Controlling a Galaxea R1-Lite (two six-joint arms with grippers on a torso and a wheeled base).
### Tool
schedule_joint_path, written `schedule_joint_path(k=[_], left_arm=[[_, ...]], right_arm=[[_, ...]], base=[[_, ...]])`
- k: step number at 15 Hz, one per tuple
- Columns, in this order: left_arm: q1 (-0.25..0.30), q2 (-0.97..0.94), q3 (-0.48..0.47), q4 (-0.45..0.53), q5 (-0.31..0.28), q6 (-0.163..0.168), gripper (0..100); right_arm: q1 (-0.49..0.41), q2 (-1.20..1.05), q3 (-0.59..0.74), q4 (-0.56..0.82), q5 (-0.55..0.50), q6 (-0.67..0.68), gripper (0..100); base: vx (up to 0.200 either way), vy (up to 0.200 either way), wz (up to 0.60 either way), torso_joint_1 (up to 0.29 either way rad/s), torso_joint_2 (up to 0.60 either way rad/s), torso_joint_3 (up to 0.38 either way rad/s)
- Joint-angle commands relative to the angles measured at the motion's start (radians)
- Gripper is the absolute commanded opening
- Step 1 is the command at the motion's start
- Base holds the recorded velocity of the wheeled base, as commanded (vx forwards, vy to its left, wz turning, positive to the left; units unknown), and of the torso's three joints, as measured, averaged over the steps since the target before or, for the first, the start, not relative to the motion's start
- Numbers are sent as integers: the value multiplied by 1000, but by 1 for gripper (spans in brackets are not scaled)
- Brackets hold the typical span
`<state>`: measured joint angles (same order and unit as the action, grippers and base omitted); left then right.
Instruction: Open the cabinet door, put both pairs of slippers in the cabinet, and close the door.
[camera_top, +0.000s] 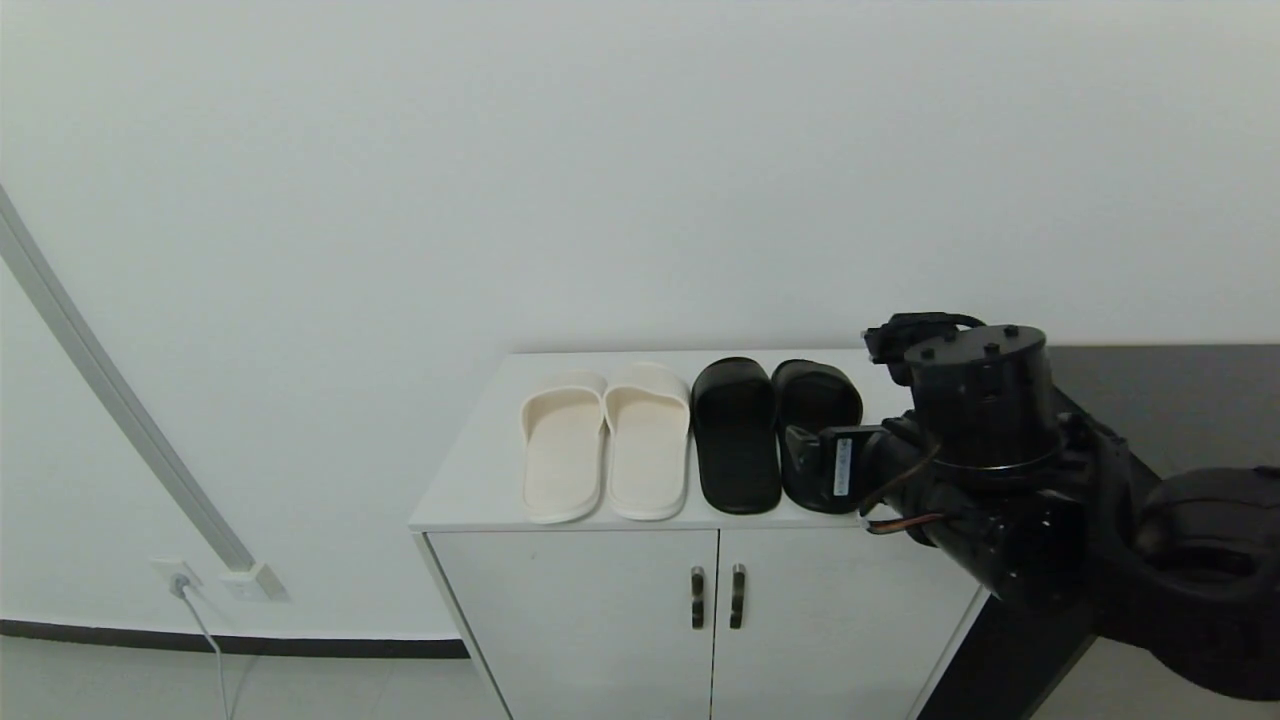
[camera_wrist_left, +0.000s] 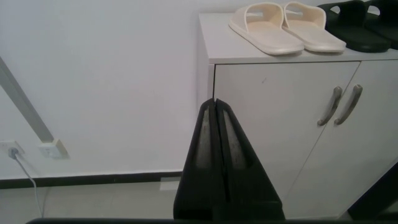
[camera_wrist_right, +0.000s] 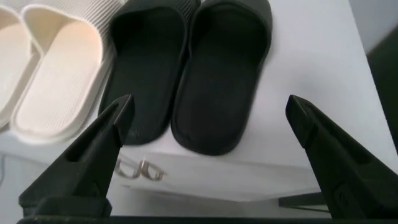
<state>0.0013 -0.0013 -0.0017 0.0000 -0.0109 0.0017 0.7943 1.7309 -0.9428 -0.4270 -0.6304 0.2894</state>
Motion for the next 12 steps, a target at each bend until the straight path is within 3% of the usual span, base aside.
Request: schedule_joint_path(k=[1, 6, 12], left_arm=[[0, 1, 0, 0, -1, 0, 0], [0, 1, 0, 0, -1, 3, 0], [0, 1, 2, 0, -1, 3, 0]], right_arm=[[3, 87, -59, -1, -26, 1, 100], [-1, 171, -134, -44, -100, -4, 100], [-56, 296, -226, -93, -100, -13, 100]], base=[[0, 0, 0, 0, 0, 0], [0, 0, 0, 0, 0, 0], [0, 0, 0, 0, 0, 0]])
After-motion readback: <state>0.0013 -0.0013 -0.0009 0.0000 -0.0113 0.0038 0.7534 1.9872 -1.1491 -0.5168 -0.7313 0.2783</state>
